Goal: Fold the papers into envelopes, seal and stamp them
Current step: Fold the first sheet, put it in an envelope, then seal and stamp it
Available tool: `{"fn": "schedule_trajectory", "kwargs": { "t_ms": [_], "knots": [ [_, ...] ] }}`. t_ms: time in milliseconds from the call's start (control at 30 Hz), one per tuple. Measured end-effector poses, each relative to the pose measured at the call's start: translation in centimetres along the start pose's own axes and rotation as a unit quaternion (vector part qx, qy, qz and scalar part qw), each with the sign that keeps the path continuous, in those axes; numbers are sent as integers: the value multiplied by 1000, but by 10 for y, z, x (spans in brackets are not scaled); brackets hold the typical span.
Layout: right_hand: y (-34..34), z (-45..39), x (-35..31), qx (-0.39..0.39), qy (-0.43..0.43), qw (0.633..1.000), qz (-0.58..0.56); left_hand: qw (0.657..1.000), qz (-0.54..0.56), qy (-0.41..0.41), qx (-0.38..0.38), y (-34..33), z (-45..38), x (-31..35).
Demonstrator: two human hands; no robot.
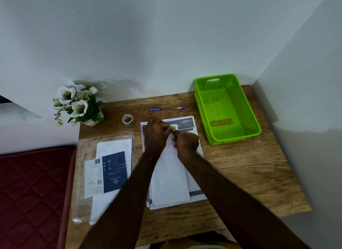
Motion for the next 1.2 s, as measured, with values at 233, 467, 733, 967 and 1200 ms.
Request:
{"fn": "schedule_trajectory", "kwargs": {
  "t_ms": [233,467,733,967,1200],
  "knots": [
    [1,0,-4,-13,2,999,37,999,11,44,-9,-2,-1,-2],
    [-2,-5,-3,-56,-10,997,46,996,58,62,-38,-11,-10,-15],
    [-4,-4,-1,-113,-58,992,-9,995,50,78,-19,-13,-19,-24],
    [-10,-5,1,-176,-89,980,-28,996,53,76,-13,-11,-20,-18],
    [-12,-14,-1,-161,-91,983,-8,994,83,63,-21,-8,-20,-19]
  ]
}}
Point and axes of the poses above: each hand's wrist, its own z-axis away from the middle knuckle, its own y-axis out of the back of the hand, x = y × z, the point moved 8 cm from there along -z, towards the middle knuckle, and after that the axes turned 5 degrees about y, right-handed, at the moved point
